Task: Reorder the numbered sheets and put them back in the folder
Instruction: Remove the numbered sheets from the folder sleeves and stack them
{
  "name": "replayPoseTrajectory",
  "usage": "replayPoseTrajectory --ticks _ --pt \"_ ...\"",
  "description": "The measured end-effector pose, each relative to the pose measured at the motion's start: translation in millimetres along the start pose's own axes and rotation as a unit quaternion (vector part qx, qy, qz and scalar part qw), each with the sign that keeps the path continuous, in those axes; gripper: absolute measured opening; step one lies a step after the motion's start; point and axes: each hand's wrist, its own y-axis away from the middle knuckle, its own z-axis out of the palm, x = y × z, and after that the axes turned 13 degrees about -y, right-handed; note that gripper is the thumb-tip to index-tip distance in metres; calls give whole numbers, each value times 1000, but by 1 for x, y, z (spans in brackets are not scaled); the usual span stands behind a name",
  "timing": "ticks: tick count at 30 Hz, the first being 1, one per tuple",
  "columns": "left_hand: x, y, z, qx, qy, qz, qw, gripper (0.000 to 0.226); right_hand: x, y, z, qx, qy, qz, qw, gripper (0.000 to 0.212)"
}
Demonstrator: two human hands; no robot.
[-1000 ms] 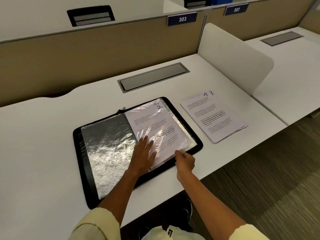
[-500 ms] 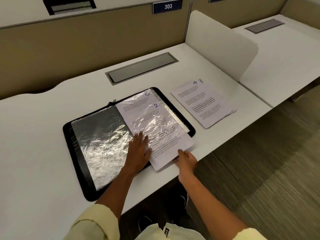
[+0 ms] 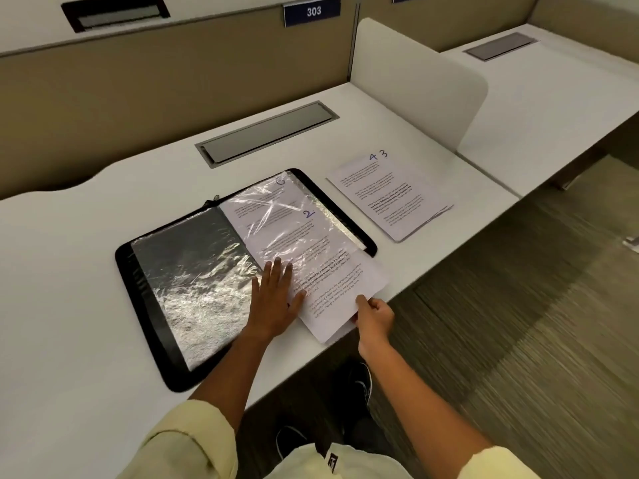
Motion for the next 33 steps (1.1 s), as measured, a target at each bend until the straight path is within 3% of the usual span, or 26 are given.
replayPoseTrajectory --ticks 6,17,28,33 --pt "19 -3 1 -21 -6 14 1000 93 -4 4 -35 7 -13 -1 1000 17" --pt "55 -20 4 -39 0 52 998 95 -30 7 -105 38 -16 -72 997 8" --pt "86 -31 0 -55 -6 68 996 75 -71 -7 -164 78 -48 -103 990 18" --pt "85 -35 -5 -57 15 59 996 79 -91 -22 -166 118 -96 -101 983 13"
